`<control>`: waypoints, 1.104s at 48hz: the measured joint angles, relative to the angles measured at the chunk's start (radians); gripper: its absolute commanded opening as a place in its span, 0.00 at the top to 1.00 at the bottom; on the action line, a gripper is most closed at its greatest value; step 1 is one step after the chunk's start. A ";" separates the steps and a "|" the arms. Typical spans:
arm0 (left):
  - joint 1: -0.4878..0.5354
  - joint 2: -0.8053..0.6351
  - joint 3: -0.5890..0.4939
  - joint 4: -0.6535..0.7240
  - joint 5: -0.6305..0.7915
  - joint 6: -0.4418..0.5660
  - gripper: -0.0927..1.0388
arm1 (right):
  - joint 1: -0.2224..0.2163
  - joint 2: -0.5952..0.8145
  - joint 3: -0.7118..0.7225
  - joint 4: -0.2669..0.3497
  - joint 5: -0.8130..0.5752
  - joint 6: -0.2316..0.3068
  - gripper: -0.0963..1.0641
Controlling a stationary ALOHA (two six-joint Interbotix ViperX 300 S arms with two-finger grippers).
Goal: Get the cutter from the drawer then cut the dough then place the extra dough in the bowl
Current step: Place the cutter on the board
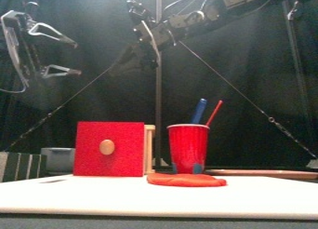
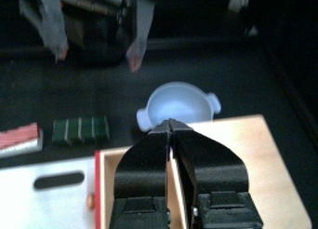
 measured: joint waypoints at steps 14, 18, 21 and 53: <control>0.066 0.000 -0.002 0.029 -0.002 0.101 0.05 | 0.032 0.011 -0.086 0.109 0.380 -0.015 0.44; 0.078 -0.002 -0.003 0.031 -0.002 0.115 0.05 | 0.037 0.034 -0.106 0.121 0.419 -0.015 0.31; 0.081 -0.002 -0.003 0.031 -0.002 0.118 0.05 | 0.041 0.054 -0.123 0.121 0.439 -0.009 0.24; 0.121 -0.014 0.008 0.152 -0.002 0.152 0.05 | 0.040 0.201 -0.198 0.029 0.497 -0.017 0.26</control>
